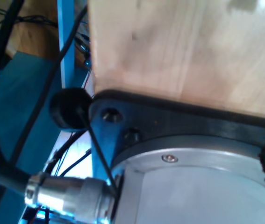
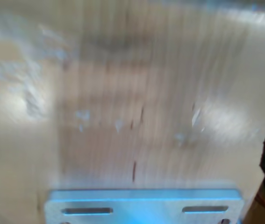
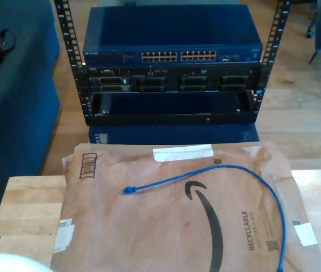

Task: Grab the cable and plug it in

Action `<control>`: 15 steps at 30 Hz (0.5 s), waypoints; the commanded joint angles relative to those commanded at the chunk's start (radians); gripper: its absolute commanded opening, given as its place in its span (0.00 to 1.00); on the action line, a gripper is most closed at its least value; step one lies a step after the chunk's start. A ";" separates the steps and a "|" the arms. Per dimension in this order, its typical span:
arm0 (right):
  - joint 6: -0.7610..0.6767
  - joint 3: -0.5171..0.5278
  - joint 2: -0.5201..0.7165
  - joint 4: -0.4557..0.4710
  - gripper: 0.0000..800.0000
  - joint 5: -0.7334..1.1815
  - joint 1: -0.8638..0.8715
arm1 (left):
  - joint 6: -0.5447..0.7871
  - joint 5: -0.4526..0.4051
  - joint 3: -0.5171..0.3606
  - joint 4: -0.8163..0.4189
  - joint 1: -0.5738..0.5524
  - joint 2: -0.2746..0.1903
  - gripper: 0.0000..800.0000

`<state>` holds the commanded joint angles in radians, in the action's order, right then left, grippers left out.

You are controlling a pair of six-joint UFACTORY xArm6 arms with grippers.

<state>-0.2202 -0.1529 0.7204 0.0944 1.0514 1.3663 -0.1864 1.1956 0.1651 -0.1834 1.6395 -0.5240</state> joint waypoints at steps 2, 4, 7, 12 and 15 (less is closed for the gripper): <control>-0.041 -0.054 0.008 -0.003 0.99 0.031 -0.002 | -0.002 0.018 0.012 0.002 -0.002 -0.005 1.00; -0.104 -0.120 -0.002 -0.006 0.99 0.041 -0.006 | -0.002 0.057 0.034 0.000 -0.002 -0.012 1.00; -0.172 -0.183 -0.006 -0.020 0.99 0.086 -0.020 | -0.003 0.114 0.072 0.000 -0.003 -0.012 1.00; -0.301 -0.285 -0.014 -0.114 0.99 0.101 -0.107 | -0.091 0.235 0.193 0.008 -0.061 -0.011 1.00; -0.382 -0.310 -0.032 -0.120 0.99 0.109 -0.203 | -0.195 0.316 0.255 0.009 -0.158 -0.011 1.00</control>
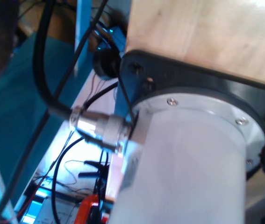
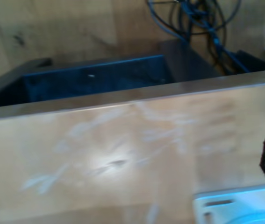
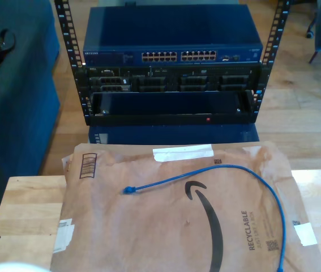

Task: Grab the cable and plug it in

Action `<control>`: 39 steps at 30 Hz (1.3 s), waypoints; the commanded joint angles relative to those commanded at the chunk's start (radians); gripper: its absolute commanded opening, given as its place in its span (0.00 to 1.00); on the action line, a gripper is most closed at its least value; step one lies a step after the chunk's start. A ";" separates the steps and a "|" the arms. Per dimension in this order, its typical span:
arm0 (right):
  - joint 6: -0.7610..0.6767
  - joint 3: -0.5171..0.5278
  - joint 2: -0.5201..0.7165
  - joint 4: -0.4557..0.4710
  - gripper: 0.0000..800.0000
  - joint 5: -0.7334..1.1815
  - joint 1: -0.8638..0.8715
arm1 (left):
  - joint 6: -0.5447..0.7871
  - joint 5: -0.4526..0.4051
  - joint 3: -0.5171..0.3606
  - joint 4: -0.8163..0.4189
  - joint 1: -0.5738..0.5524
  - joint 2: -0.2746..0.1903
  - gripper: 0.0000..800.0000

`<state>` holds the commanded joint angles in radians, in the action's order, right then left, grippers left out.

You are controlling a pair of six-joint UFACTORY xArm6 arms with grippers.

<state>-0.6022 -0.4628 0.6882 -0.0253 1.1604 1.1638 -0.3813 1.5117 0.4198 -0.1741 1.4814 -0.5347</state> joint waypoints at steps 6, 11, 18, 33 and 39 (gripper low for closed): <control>-0.164 -0.129 -0.115 0.002 0.99 0.072 -0.167 | -0.123 0.135 0.103 0.086 -0.158 0.006 1.00; -0.270 -0.281 -0.238 -0.009 0.99 0.178 -0.278 | -0.281 0.141 0.121 0.100 -0.313 0.008 1.00; -0.500 -0.374 -0.313 -0.037 0.99 0.203 -0.529 | -0.506 0.141 0.193 0.124 -0.523 0.025 1.00; -1.076 -0.445 -0.358 -0.037 0.99 0.187 -1.307 | -0.899 0.127 0.293 0.259 -0.941 0.081 1.00; -1.297 -0.468 -0.448 -0.038 0.99 0.026 -1.514 | -1.046 0.075 0.305 0.275 -1.082 0.135 1.00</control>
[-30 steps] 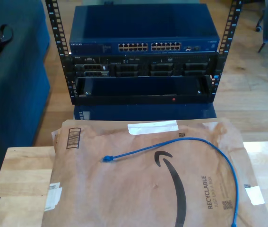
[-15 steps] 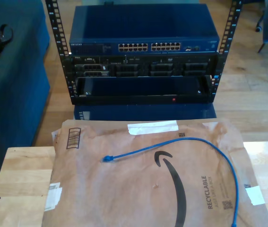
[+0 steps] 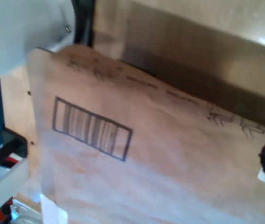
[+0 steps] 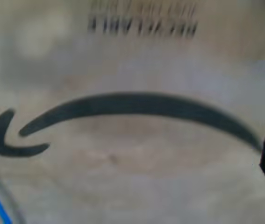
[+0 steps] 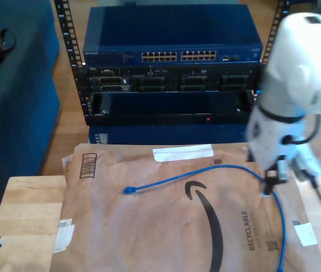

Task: Grab the cable and plug it in

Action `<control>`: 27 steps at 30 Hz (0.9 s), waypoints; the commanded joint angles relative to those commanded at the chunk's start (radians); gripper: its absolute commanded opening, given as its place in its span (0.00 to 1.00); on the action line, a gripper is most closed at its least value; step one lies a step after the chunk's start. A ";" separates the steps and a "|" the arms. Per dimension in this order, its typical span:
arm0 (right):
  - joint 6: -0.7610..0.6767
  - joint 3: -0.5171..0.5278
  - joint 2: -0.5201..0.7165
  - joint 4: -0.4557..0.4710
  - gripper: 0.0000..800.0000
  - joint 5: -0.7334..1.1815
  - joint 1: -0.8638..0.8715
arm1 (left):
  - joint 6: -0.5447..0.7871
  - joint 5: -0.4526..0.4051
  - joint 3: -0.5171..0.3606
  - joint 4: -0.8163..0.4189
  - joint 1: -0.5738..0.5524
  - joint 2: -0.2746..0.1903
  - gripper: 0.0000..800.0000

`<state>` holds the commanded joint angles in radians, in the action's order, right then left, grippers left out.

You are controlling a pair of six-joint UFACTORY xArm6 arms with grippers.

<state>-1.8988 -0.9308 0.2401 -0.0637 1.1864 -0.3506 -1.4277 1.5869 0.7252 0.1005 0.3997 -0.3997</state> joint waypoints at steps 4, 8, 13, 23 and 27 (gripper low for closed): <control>-0.069 -0.032 -0.106 0.002 0.99 -0.137 -0.118 | -0.086 -0.046 0.000 0.000 -0.066 0.025 1.00; -0.155 -0.129 -0.256 0.008 0.99 -0.157 -0.226 | -0.123 -0.089 -0.002 0.000 -0.078 0.048 1.00; -0.209 -0.196 -0.362 0.008 0.99 -0.238 -0.235 | -0.155 -0.132 -0.003 0.018 -0.081 0.066 1.00; -0.209 -0.259 -0.500 0.006 0.98 -0.304 -0.269 | -0.169 -0.161 -0.003 0.021 -0.115 0.115 1.00; -0.209 -0.264 -0.543 0.009 0.97 -0.345 -0.304 | -0.178 -0.163 -0.005 0.021 -0.115 0.115 1.00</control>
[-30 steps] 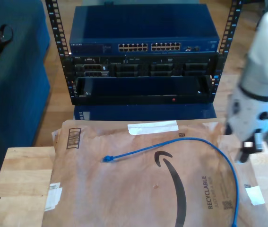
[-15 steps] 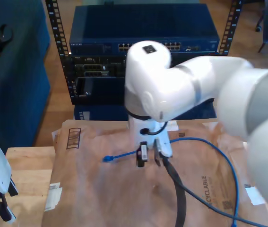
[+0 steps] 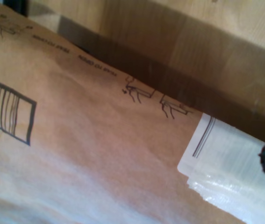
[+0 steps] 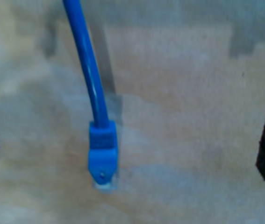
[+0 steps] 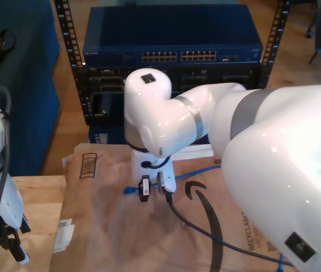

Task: Grab the cable and plug it in

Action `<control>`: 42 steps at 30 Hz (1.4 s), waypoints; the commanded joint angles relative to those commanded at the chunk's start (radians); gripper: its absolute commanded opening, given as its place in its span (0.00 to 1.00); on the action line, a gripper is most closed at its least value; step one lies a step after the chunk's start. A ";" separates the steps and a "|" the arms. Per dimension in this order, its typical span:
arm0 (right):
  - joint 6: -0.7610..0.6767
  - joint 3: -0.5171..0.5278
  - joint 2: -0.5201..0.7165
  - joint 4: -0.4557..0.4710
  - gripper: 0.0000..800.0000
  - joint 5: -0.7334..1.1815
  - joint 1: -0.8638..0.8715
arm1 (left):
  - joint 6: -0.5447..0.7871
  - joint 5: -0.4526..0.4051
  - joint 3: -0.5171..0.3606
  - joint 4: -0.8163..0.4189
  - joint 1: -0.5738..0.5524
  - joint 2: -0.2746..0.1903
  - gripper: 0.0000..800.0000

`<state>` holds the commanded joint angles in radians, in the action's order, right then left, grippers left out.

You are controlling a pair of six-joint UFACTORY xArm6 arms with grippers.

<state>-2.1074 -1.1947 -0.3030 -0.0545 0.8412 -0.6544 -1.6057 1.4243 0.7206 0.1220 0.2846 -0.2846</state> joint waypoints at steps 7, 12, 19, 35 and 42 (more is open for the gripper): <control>-0.048 -0.002 -0.026 0.005 0.93 -0.048 -0.012 | 0.000 0.003 0.000 0.000 0.000 0.000 1.00; -0.049 -0.008 -0.041 0.009 0.84 -0.068 -0.009 | 0.000 0.003 -0.005 0.000 0.000 -0.002 1.00; -0.048 -0.003 -0.051 0.029 0.78 -0.068 0.014 | 0.002 0.003 -0.005 0.000 0.000 -0.002 1.00; -0.052 -0.006 -0.063 0.035 0.56 -0.069 0.017 | 0.002 0.005 -0.002 0.000 0.000 -0.002 1.00; -0.054 -0.002 -0.061 0.035 0.32 -0.107 0.015 | 0.002 0.005 -0.002 0.000 0.000 -0.002 1.00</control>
<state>-2.1611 -1.1962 -0.3644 -0.0192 0.7338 -0.6391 -1.6042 1.4289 0.7190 0.1220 0.2846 -0.2862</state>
